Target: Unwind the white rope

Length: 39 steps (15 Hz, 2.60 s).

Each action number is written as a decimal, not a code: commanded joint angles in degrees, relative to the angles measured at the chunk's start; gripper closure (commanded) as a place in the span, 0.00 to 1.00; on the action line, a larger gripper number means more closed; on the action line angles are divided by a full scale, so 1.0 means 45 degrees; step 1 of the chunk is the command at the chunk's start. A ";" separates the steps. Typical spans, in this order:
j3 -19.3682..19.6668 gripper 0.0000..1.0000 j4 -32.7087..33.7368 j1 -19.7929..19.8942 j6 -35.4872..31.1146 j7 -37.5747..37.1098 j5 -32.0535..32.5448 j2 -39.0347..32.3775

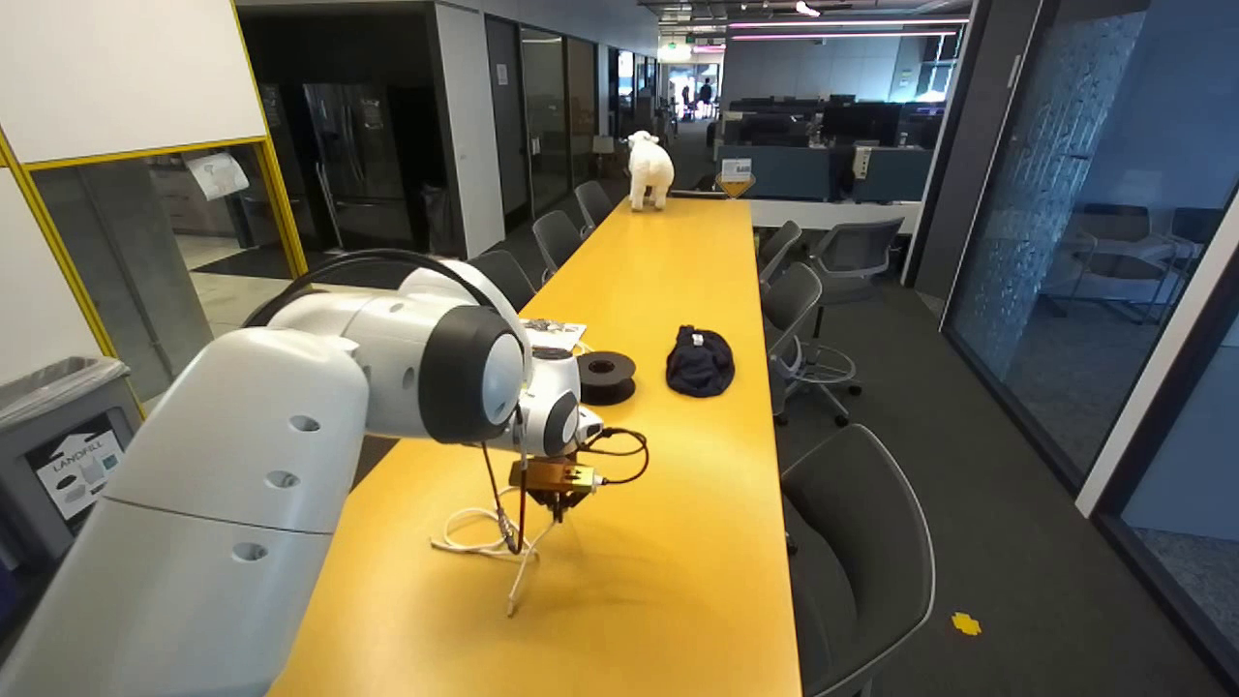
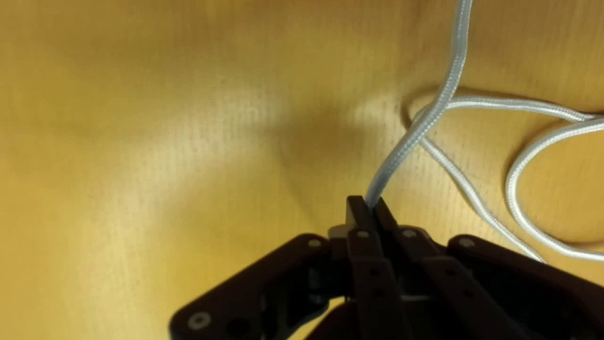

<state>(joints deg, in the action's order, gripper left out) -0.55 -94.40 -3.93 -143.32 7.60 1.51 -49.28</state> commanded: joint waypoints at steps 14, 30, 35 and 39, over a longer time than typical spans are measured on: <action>0.1064 0.96 -0.3390 0.3972 0.0154 0.2176 0.0321 0.3661; -0.0980 0.97 -0.1455 0.4998 0.6842 0.6210 -0.1927 0.2588; -0.0995 0.97 -0.0666 0.4944 0.8771 0.7245 -0.2928 0.2523; -0.0660 0.97 0.0258 0.5335 0.9866 0.7829 -0.3367 0.1693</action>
<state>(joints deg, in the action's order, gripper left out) -4.33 -97.51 18.18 -103.55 39.48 -11.28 -38.54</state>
